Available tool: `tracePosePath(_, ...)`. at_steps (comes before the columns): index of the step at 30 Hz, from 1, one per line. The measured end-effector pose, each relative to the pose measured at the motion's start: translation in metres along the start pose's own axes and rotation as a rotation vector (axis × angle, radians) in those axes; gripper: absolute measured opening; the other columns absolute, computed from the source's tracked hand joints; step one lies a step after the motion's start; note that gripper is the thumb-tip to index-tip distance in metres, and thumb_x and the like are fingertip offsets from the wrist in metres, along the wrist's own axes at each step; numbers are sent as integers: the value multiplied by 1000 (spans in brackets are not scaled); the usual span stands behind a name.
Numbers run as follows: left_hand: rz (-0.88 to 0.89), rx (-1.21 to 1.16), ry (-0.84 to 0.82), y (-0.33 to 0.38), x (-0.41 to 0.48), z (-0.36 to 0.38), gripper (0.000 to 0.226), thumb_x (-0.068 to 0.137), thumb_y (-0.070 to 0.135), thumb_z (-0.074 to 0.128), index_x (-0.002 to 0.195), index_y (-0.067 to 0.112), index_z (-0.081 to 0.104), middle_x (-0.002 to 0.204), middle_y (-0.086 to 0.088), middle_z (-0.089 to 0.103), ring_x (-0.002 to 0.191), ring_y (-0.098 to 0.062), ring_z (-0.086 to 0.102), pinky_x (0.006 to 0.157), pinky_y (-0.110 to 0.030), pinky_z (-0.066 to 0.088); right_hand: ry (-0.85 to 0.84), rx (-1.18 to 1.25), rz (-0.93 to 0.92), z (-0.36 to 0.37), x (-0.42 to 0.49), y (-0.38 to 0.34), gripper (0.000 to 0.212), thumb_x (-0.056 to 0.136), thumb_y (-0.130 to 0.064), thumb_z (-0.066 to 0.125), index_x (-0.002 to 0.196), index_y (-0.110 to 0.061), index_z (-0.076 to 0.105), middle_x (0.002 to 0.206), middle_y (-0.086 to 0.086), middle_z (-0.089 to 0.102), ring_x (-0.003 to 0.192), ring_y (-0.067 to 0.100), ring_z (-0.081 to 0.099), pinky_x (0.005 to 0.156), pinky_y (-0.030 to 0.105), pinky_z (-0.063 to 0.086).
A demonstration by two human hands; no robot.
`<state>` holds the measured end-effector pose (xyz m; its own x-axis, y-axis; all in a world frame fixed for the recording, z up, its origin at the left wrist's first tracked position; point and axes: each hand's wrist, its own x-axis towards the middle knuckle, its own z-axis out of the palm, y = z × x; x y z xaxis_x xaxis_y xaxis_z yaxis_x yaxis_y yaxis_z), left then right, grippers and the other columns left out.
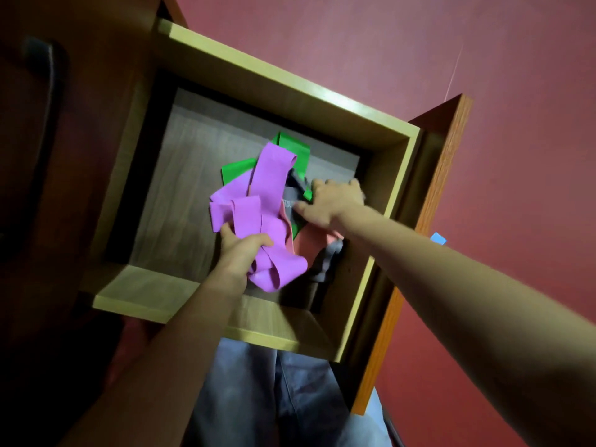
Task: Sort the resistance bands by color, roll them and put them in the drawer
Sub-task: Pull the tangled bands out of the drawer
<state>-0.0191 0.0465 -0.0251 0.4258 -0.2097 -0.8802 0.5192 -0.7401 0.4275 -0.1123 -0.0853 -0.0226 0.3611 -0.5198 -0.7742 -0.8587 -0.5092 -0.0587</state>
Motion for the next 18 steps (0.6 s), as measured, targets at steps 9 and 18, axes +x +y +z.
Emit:
tracePosePath(9, -55, -116, -98, -3, 0, -2, 62, 79, 0, 59, 135, 12, 34, 122, -15, 54, 91, -23, 55, 76, -31, 44, -154, 944, 169, 72, -45, -51, 60, 73, -64, 46, 120, -27, 48, 122, 7, 57, 118, 25, 49, 103, 43, 36)
tracePosePath(18, -110, -291, -277, -5, -16, -20, 61, 69, 13, 68, 127, 13, 50, 119, -13, 62, 100, -26, 63, 92, -39, 49, -76, 1267, 73, 71, -65, -58, 34, 87, -35, 53, 120, -30, 51, 123, -3, 56, 122, 21, 48, 106, 43, 37)
